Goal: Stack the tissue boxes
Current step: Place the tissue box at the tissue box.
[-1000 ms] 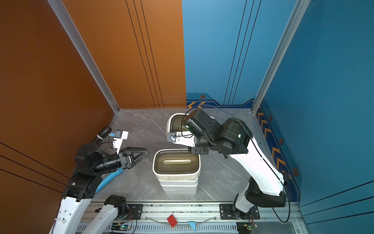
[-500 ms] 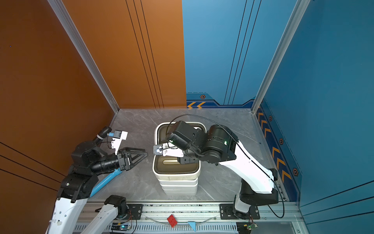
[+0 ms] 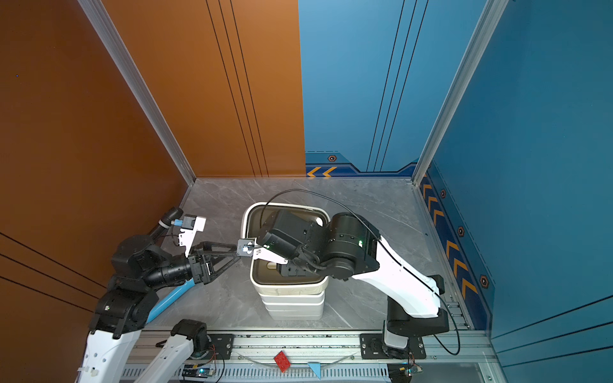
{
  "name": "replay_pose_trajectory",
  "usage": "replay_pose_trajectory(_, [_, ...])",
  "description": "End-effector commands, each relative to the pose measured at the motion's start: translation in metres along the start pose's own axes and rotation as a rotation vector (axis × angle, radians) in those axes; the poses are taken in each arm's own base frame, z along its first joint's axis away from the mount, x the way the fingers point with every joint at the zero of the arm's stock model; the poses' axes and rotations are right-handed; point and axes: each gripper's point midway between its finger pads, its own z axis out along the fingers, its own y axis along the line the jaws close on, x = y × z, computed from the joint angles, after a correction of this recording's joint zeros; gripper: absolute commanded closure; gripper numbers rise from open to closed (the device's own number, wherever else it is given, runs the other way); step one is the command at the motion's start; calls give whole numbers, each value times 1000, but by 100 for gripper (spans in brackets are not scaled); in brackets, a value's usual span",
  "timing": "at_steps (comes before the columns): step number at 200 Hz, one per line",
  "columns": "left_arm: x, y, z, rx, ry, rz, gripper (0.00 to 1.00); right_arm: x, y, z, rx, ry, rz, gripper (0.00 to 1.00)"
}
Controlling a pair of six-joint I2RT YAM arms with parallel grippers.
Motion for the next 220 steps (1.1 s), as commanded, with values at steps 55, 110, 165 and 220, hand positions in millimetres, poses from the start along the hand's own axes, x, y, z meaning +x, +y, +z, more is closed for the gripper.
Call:
replay_pose_trajectory(55, [-14, -33, -4, 120, -22, 32, 2, 37, 20, -28, -42, 77, -29, 68])
replay_pose_trajectory(110, [-2, -30, -5, 111, 23, 53, 2, 46, 28, -45, -105, 31, 42, 69])
replay_pose_trajectory(165, [-14, -35, -1, 147, 10, 60, 2, 69, 47, -42, -240, 75, 96, 69])
replay_pose_trajectory(220, [-3, -26, 1, 127, 57, 83, 2, 71, 53, -39, -304, 76, 101, 69])
